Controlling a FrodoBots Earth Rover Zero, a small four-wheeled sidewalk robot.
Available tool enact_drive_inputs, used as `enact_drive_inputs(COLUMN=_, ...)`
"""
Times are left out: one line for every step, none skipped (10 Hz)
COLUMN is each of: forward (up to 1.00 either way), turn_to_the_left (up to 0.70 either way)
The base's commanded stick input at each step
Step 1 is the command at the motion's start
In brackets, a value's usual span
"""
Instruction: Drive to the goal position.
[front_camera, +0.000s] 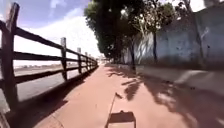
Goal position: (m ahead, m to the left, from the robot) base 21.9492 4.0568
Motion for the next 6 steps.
enact_drive_inputs(forward=0.70, turn_to_the_left=-0.08)
enact_drive_inputs(forward=0.70, turn_to_the_left=-0.08)
enact_drive_inputs(forward=0.70, turn_to_the_left=-0.08)
enact_drive_inputs(forward=0.70, turn_to_the_left=-0.08)
enact_drive_inputs(forward=0.70, turn_to_the_left=-0.02)
enact_drive_inputs(forward=0.70, turn_to_the_left=0.27)
